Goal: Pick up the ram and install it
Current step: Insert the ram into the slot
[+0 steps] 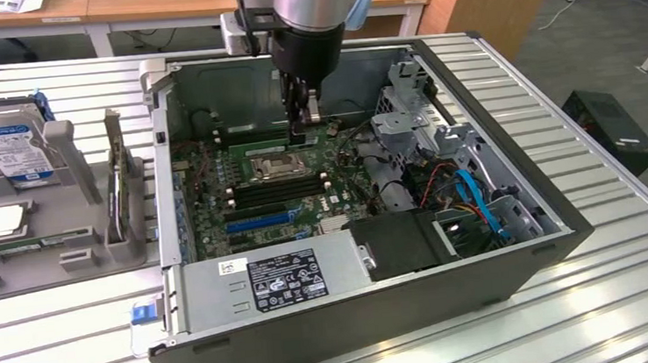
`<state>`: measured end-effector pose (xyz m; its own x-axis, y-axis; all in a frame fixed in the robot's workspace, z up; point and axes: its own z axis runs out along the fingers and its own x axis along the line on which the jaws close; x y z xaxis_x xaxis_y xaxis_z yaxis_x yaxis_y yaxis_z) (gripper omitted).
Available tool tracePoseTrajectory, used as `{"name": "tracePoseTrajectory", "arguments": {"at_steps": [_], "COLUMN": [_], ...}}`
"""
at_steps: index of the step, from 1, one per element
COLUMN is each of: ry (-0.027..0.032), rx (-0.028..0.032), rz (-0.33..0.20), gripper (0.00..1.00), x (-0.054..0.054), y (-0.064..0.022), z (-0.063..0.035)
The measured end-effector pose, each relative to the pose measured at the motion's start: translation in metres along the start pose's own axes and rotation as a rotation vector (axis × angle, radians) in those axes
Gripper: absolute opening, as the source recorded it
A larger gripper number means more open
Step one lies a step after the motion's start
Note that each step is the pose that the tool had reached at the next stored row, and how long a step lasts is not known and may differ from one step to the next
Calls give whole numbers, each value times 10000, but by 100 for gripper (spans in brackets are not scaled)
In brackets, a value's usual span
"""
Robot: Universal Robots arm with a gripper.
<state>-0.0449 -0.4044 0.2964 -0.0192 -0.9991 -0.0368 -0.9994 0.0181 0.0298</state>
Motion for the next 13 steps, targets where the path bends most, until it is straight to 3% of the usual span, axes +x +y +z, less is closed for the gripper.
{"name": "tracePoseTrajectory", "arguments": {"at_steps": [13], "ry": [-5], "rx": [11], "rz": [-1], "gripper": [12], "x": [7], "y": [-5], "z": [197]}}
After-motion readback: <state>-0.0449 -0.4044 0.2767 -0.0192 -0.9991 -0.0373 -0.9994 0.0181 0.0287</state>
